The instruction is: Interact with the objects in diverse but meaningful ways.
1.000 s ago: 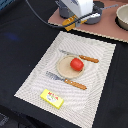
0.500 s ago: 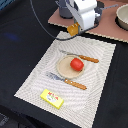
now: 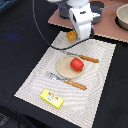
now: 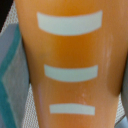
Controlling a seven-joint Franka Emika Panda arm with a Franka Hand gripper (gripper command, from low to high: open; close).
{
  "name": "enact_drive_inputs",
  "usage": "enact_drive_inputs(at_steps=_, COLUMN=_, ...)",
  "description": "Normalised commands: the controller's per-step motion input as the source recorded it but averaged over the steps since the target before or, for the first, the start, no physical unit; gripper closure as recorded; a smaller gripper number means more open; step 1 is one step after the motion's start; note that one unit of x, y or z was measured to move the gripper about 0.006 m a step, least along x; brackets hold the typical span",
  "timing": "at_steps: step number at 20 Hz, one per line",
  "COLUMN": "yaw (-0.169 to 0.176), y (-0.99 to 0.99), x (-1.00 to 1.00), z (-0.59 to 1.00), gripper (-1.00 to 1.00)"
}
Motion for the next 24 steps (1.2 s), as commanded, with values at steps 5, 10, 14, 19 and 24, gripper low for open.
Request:
enact_drive_inputs(at_steps=5, yaw=-0.016, y=0.03, x=0.34, z=0.07, gripper=-1.00)
enact_drive_inputs(at_steps=10, yaw=-0.026, y=0.09, x=0.46, z=0.30, gripper=-1.00)
enact_drive_inputs(at_steps=14, yaw=-0.064, y=0.04, x=0.58, z=0.69, gripper=-1.00)
enact_drive_inputs(at_steps=19, yaw=-0.152, y=-0.18, x=0.55, z=0.74, gripper=-1.00)
enact_drive_inputs(at_steps=24, yaw=-0.166, y=-0.12, x=0.58, z=0.71, gripper=-1.00)
